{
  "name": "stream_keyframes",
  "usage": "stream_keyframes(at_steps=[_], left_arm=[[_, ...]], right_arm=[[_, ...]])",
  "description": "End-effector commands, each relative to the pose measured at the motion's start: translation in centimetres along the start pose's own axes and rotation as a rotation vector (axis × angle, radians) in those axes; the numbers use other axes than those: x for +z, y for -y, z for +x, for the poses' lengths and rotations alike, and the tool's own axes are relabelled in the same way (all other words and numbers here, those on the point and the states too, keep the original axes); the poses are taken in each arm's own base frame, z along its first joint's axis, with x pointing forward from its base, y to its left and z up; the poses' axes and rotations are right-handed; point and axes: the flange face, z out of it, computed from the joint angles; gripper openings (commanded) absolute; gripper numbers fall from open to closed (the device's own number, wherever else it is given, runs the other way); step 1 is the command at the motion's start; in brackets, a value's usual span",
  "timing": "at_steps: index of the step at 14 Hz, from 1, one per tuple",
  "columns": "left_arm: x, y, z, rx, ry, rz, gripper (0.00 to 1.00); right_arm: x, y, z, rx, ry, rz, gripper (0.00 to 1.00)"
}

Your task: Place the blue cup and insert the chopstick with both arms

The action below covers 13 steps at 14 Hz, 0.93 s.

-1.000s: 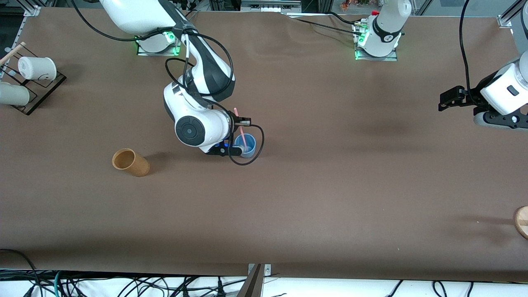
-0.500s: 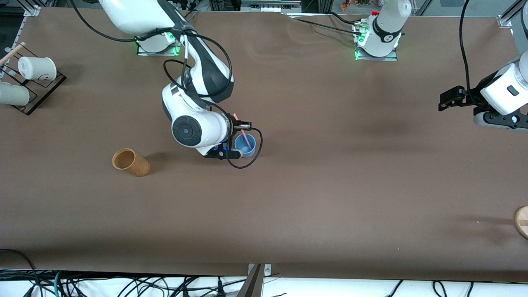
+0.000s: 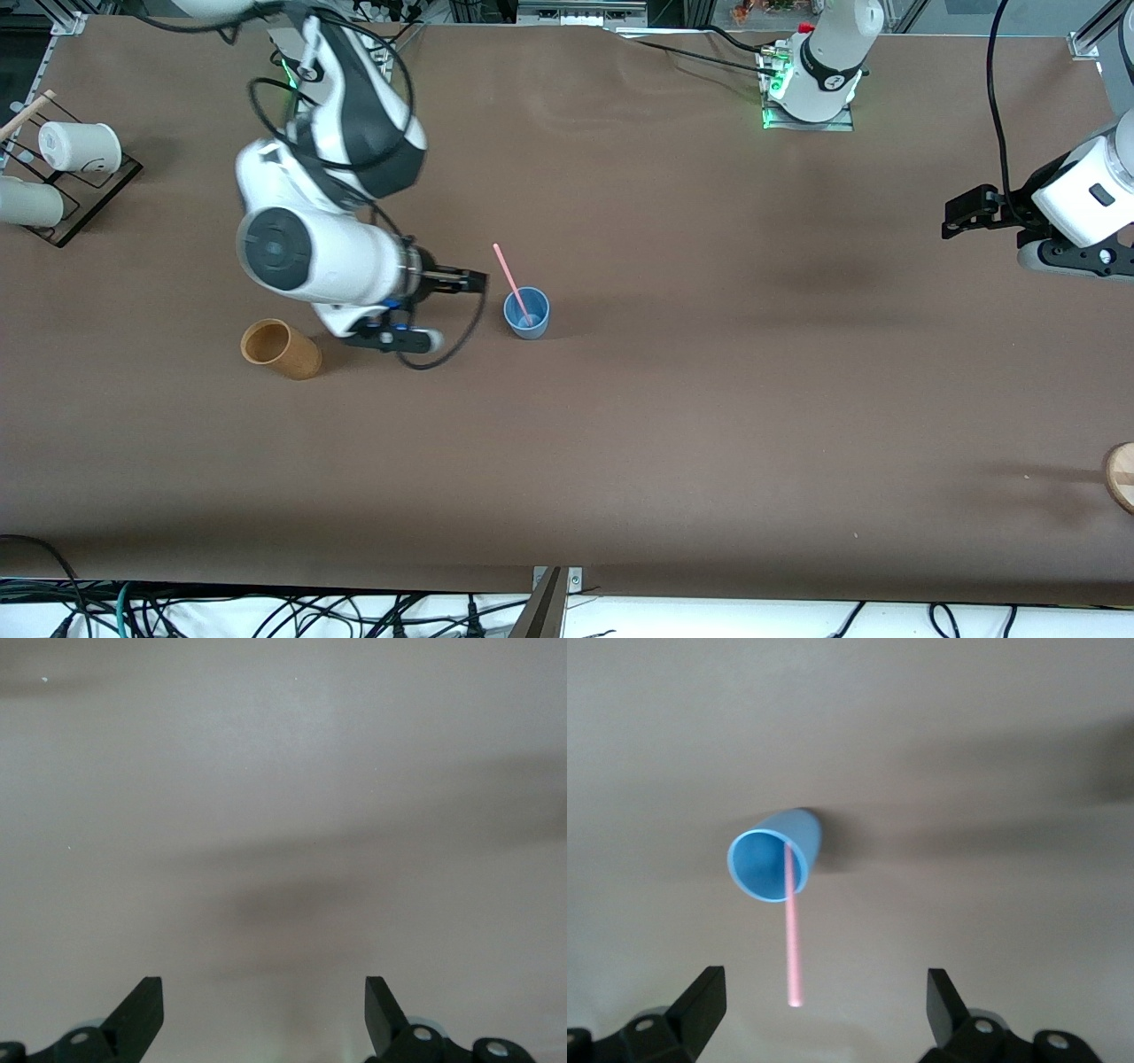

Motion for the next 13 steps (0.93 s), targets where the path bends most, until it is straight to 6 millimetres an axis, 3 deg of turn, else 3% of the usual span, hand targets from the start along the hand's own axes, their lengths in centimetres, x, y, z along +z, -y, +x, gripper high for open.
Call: stream_keyframes(at_steps=[1, 4, 6, 7, 9, 10, 12, 13], left_arm=[[-0.2, 0.4, 0.3, 0.018, -0.002, 0.000, 1.00], [-0.2, 0.3, 0.3, 0.019, -0.004, 0.000, 1.00], [-0.2, 0.3, 0.3, 0.019, -0.004, 0.000, 1.00], [-0.2, 0.3, 0.3, 0.019, -0.002, 0.000, 1.00], [-0.2, 0.3, 0.3, 0.019, -0.002, 0.000, 1.00], [-0.1, 0.3, 0.4, 0.019, -0.002, 0.000, 1.00], [-0.2, 0.2, 0.3, 0.021, -0.003, 0.001, 1.00], [-0.1, 0.3, 0.4, 0.019, -0.001, 0.000, 1.00]], right_arm=[[-3.4, -3.5, 0.4, -0.046, -0.058, -0.050, 1.00], [-7.4, -8.4, 0.0, -0.064, -0.087, -0.164, 1.00], [-10.7, -10.3, -1.7, -0.077, -0.107, -0.185, 1.00], [-11.2, -11.7, -2.3, -0.068, -0.084, -0.174, 1.00], [-14.1, -17.3, -2.9, -0.020, -0.100, -0.115, 1.00], [-15.3, -18.5, -3.2, -0.051, -0.116, -0.105, 1.00], [-16.2, -21.6, -4.2, -0.159, -0.144, -0.183, 1.00], [-15.2, -22.1, -4.5, -0.201, -0.176, -0.184, 1.00]])
